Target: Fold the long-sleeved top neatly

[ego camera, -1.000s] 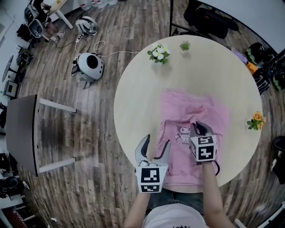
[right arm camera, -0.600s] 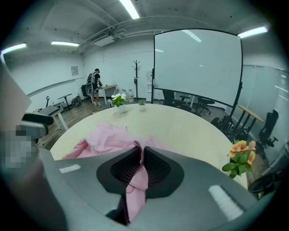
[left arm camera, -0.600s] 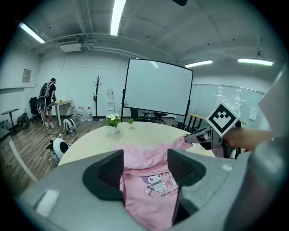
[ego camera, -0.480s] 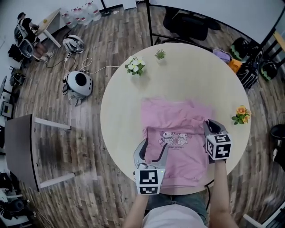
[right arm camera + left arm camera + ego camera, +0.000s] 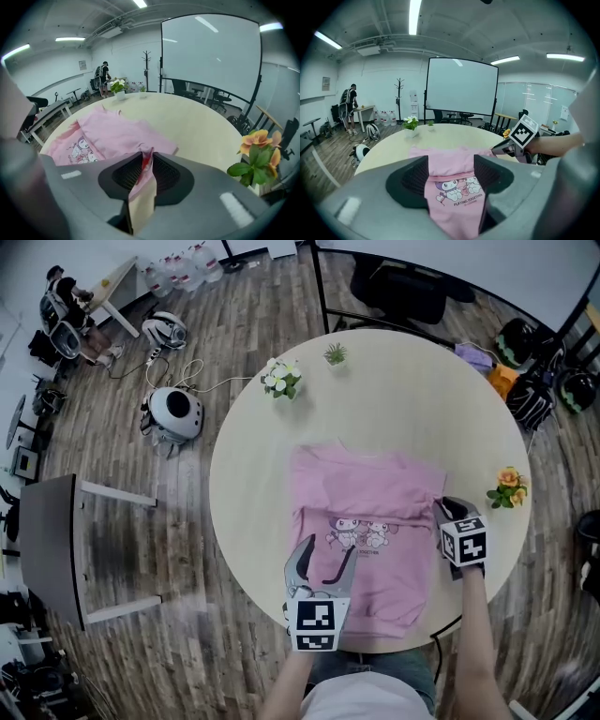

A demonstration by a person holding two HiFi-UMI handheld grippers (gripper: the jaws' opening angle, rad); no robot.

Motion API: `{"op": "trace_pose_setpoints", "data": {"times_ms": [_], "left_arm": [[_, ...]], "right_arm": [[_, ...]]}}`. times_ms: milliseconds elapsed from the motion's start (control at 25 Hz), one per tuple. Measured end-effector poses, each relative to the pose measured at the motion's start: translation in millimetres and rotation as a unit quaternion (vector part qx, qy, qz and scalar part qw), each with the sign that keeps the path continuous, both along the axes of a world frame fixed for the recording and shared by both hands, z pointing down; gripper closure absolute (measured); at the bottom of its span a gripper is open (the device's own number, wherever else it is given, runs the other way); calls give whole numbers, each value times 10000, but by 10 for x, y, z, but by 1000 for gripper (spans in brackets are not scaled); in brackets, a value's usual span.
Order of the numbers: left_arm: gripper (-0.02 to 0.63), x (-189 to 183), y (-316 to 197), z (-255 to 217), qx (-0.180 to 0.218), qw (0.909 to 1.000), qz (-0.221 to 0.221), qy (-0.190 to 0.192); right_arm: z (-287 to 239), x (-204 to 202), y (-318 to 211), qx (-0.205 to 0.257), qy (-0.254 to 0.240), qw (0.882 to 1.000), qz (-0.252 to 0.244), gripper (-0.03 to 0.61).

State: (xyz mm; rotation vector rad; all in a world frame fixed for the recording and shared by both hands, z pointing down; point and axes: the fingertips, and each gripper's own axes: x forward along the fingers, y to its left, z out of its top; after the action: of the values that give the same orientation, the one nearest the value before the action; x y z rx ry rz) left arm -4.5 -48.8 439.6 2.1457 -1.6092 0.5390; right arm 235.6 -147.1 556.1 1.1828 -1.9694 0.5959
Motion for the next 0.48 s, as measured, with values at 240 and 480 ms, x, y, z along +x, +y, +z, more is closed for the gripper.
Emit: {"op": "trace_pose_setpoints", "data": {"times_ms": [240,480], "left_arm": [[316,1,46,9,6,9996,-267,-111],[316,-59,249,54,-37,9983,-554,-169]], "right_arm": [[198,148,66,-216,21,9998,-13,453],[263,267,252,-311,-39,9995,-3,443]]}}
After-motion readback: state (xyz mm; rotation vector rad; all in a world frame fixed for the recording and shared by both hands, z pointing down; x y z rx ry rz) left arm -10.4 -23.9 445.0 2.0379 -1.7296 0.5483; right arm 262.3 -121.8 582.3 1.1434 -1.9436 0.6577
